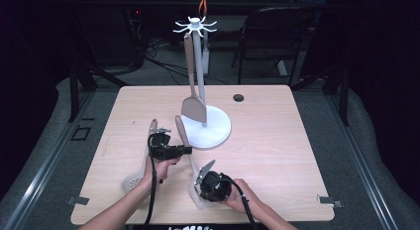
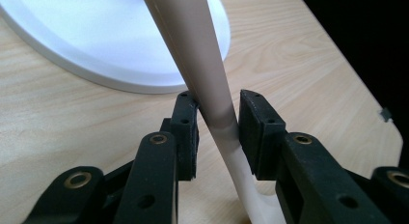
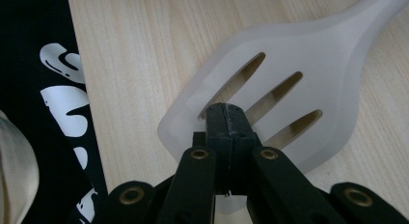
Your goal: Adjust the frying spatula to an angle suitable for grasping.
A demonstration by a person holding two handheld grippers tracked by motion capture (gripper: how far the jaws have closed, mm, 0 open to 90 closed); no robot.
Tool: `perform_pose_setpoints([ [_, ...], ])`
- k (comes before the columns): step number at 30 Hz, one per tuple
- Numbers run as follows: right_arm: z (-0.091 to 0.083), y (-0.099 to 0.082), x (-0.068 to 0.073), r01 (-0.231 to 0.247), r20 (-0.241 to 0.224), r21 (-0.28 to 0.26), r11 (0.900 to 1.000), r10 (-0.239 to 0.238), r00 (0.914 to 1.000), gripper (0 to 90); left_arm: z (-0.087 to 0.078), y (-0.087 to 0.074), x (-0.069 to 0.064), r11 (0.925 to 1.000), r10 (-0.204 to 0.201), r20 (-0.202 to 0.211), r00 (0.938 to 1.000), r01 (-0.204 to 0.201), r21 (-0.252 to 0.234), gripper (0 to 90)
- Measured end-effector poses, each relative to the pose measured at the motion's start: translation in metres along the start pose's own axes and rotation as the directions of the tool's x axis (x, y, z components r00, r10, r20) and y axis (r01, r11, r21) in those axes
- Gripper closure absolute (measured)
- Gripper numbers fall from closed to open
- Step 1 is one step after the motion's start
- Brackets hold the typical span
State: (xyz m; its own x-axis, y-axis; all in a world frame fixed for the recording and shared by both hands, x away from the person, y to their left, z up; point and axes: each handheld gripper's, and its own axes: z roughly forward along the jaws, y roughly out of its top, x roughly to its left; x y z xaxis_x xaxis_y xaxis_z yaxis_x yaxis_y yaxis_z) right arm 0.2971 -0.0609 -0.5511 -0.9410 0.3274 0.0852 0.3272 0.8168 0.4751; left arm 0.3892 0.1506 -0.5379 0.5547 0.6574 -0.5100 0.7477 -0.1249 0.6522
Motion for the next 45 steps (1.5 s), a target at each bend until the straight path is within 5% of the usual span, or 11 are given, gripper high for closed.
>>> perform_pose_setpoints([
  [10, -0.002, -0.001, -0.001, -0.007, -0.018, -0.017, 0.9998, 0.007, 0.9998, 90.0, -0.006, -0.001, -0.007, 0.9966, 0.068, 0.026, 0.9973, -0.067, -0.048, 70.7],
  [21, -0.008, 0.002, 0.002, 0.0, -0.009, -0.031, 0.9995, 0.0, 1.0, 80.5, -0.022, 0.004, -0.024, 0.9822, 0.124, 0.129, 0.9839, -0.103, -0.157, 76.2],
  [24, -0.01, 0.002, 0.002, 0.002, -0.01, -0.027, 0.9996, -0.002, 0.9999, 75.7, -0.028, 0.005, -0.028, 0.9733, 0.154, 0.128, 0.9797, -0.128, -0.191, 77.0],
  [30, -0.027, 0.0, -0.005, 0.003, 0.011, -0.069, 0.9976, -0.002, 0.9999, 66.1, -0.037, 0.007, -0.029, 0.9668, 0.165, 0.123, 0.9787, -0.136, -0.217, 77.4],
  [45, -0.065, -0.02, -0.037, -0.099, 0.12, -0.152, 0.9835, 0.118, 0.9858, 36.2, -0.049, 0.013, -0.033, 0.9477, 0.194, 0.088, 0.977, -0.164, -0.274, 77.7],
])
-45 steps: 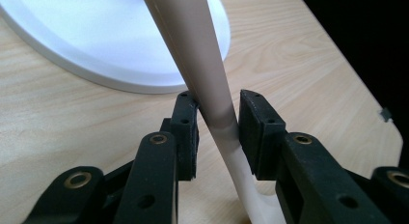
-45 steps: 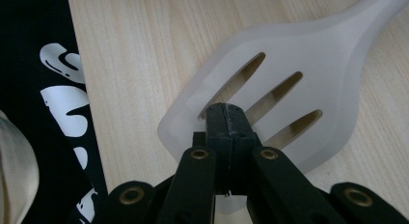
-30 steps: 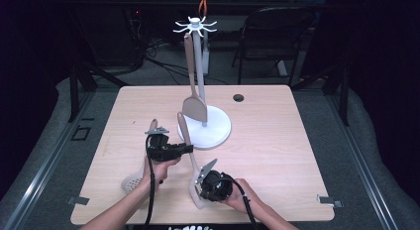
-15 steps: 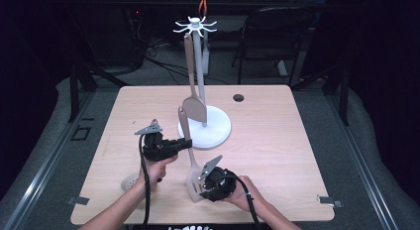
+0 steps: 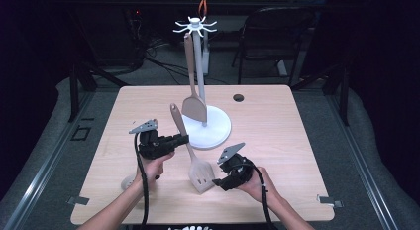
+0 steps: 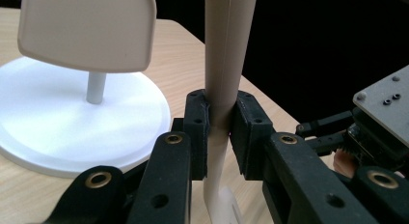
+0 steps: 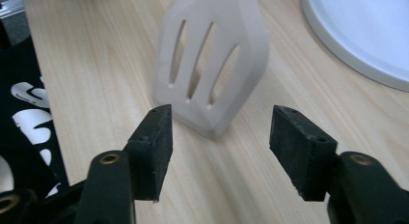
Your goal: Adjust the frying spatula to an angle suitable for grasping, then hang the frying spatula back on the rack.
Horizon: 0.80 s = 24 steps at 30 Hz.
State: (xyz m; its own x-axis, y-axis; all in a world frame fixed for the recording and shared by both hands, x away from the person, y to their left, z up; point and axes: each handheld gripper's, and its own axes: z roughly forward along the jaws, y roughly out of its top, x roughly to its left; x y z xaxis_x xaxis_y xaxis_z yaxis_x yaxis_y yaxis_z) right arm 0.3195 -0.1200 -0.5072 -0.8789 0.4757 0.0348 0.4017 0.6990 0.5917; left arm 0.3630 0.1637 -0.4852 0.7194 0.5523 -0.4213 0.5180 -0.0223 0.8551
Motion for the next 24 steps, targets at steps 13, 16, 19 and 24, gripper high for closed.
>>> perform_pose_setpoints([
  [13, -0.014, -0.009, -0.023, -0.056, 0.105, -0.021, 0.9982, 0.058, 0.9928, 10.9, -0.004, 0.01, -0.008, 0.9956, 0.093, -0.04, 0.9948, -0.094, -0.009, 77.7],
  [16, -0.017, -0.011, -0.028, -0.071, 0.125, -0.025, 0.9971, 0.074, 0.9894, 6.6, -0.003, 0.012, -0.009, 0.9931, 0.117, -0.051, 0.9918, -0.117, -0.004, 77.7],
  [19, -0.019, -0.015, -0.035, -0.095, 0.142, -0.022, 0.9952, 0.097, 0.9851, 3.7, -0.002, 0.014, -0.012, 0.9904, 0.138, -0.058, 0.9888, -0.138, -0.001, 77.7],
  [24, -0.022, -0.019, -0.046, -0.125, 0.165, -0.023, 0.9919, 0.127, 0.9781, 3.0, -0.002, 0.019, -0.014, 0.9855, 0.17, -0.057, 0.9838, -0.17, 0.005, 77.6],
])
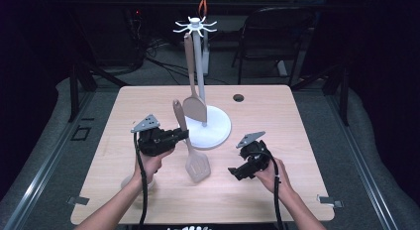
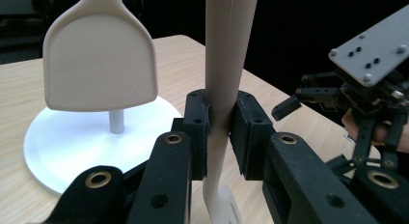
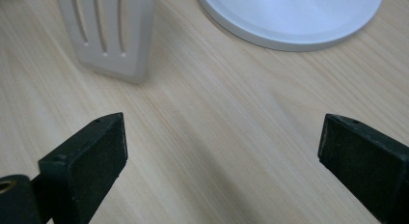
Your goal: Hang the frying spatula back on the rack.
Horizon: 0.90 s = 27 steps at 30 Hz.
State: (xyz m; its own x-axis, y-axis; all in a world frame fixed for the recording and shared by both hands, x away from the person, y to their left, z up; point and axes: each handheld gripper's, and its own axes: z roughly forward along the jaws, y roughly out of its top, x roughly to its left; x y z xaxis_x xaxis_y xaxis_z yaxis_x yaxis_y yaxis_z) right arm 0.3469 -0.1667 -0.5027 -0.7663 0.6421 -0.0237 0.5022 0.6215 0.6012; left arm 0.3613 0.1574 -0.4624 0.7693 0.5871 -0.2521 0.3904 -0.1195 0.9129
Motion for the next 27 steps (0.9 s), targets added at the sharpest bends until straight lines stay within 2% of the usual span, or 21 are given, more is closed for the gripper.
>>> perform_pose_setpoints([
  [3, 0.001, -0.001, -0.005, -0.009, 0.007, 0.009, 0.9999, 0.009, 0.9999, 3.2, 0.0, 0.002, 0.0, 1.0, 0.003, 0.013, 0.9999, -0.003, 0.007, 77.6],
  [7, 0.001, -0.003, -0.009, -0.012, 0.02, 0.028, 0.9995, 0.011, 0.9997, 3.3, 0.001, 0.006, -0.001, 0.9998, 0.017, 0.01, 0.9998, -0.017, 0.003, 77.6],
  [16, 0.002, -0.006, -0.018, -0.026, 0.032, 0.035, 0.9991, 0.025, 0.9992, 4.1, 0.001, 0.025, 0.0, 0.9988, 0.047, 0.03, 0.9985, -0.047, 0.014, 77.6],
  [27, 0.006, -0.004, -0.016, -0.026, 0.033, 0.037, 0.999, 0.024, 0.9992, 4.3, 0.009, 0.045, 0.0, 0.9961, 0.076, 0.051, 0.9958, -0.078, 0.041, 77.5],
])
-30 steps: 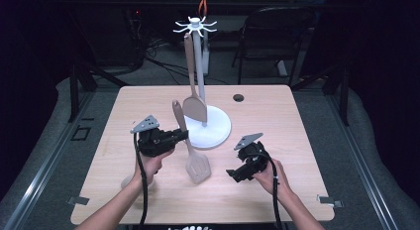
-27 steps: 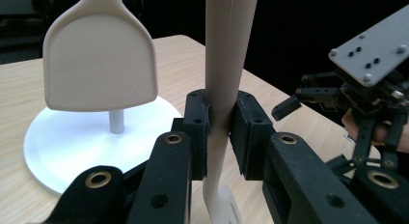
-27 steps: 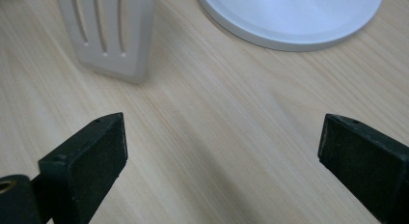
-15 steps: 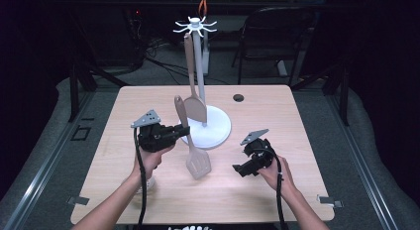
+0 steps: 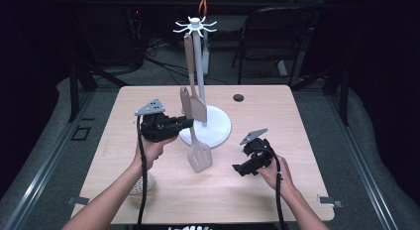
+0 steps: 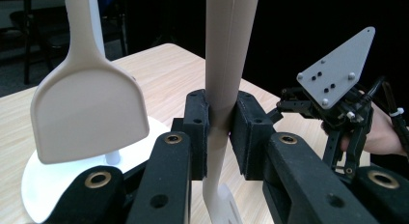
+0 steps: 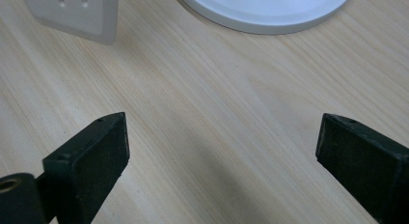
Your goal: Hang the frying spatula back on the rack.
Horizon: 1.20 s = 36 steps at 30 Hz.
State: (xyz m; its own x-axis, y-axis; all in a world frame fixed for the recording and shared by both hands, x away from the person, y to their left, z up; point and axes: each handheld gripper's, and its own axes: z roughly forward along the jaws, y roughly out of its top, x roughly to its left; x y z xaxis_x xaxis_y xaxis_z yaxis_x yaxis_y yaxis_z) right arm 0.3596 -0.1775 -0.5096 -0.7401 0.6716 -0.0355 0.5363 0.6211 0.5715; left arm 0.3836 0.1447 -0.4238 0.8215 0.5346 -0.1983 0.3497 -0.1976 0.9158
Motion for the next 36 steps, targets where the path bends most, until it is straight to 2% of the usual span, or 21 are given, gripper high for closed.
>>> perform_pose_setpoints([
  [6, 0.001, 0.0, -0.001, 0.006, 0.005, 0.018, 0.9998, -0.006, 1.0, 5.2, 0.007, 0.009, 0.001, 0.9999, 0.009, 0.001, 1.0, -0.009, 0.012, 77.5],
  [10, -0.001, 0.0, -0.002, -0.004, 0.008, 0.01, 0.9999, 0.004, 1.0, 5.1, 0.01, 0.015, 0.001, 0.9996, 0.017, -0.006, 0.9998, -0.017, 0.021, 77.5],
  [36, 0.001, 0.0, -0.003, -0.008, 0.008, 0.018, 0.9998, 0.008, 0.9999, 5.6, 0.034, 0.054, 0.017, 0.9976, 0.065, -0.014, 0.9978, -0.065, 0.023, 77.5],
])
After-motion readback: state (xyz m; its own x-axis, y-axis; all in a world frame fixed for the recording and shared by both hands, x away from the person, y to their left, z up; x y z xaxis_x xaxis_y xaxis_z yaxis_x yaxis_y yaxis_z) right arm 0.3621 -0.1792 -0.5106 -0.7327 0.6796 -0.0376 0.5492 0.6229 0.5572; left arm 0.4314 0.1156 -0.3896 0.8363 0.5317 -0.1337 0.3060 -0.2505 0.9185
